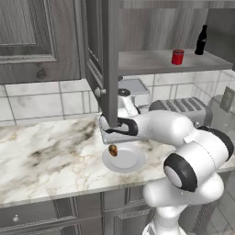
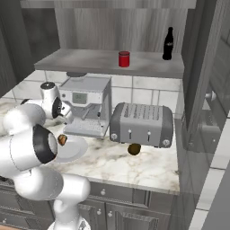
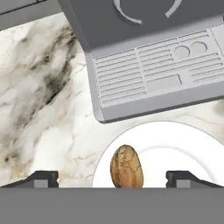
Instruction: Pick the avocado and bread from the counter and place them on the plate. Then pick the jam from the cabinet and place it next to the plate. Lastly close the cabinet door.
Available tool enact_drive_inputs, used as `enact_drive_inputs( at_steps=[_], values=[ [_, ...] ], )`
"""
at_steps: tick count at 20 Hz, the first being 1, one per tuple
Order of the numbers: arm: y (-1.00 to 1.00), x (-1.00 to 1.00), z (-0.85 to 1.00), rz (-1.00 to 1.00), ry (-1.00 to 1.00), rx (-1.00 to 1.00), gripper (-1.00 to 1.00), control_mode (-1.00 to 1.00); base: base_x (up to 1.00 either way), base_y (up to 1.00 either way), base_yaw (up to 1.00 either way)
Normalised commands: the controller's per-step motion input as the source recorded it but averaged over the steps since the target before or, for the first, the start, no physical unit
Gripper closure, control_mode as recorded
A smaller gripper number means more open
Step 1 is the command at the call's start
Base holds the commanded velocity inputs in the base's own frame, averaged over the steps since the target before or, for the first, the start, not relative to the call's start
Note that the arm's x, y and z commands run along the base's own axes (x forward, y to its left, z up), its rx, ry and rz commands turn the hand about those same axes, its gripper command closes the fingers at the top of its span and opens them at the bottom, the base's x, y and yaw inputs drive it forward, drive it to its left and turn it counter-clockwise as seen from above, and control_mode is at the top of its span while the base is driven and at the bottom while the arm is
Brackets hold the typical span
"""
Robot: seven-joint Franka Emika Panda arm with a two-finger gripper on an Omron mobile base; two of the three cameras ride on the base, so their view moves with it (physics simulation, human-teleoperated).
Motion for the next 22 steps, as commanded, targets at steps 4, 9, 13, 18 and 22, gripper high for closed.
enact_drive_inputs(
  at_steps=[4, 9, 13, 18, 22],
  values=[
    [-0.45, -0.59, 0.72, -0.19, -0.19, 0.0, -1.0, -1.0, 0.0, 0.0, 0.0],
    [-0.83, -0.76, 0.32, -0.14, -0.12, 0.0, -1.0, -1.0, 0.0, 0.0, 0.0],
    [-0.87, -0.6, 0.4, -0.07, -0.05, 0.01, -1.0, -1.0, 0.0, 0.0, 0.0],
    [-0.86, -0.44, 0.55, 0.0, -0.01, 0.04, -1.0, -1.0, 0.0, 0.0, 0.0],
    [-0.98, -0.51, 0.46, 0.0, 0.0, 0.03, -1.0, -1.0, 0.0, 0.0, 0.0]
  ],
)
